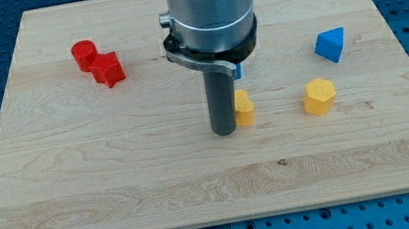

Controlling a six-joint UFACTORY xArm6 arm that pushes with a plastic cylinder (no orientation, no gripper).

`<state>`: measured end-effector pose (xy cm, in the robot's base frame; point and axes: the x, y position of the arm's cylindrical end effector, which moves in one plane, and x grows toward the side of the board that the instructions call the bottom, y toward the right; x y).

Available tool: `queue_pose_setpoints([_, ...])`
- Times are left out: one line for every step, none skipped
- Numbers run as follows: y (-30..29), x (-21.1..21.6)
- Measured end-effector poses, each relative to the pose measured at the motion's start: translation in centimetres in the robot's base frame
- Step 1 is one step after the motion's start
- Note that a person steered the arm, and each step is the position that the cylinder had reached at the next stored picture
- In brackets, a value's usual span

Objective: Move the red circle towards the green star

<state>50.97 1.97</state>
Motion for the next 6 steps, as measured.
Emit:
queue_pose_setpoints([-3.3,-0.9])
queue_pose_setpoints([-7.6,-3.8])
queue_pose_setpoints([-8.9,-8.3])
queue_pose_setpoints([-15.8,-8.6])
queue_pose_setpoints([-23.0,-8.6])
queue_pose_setpoints([-27.2,-13.3])
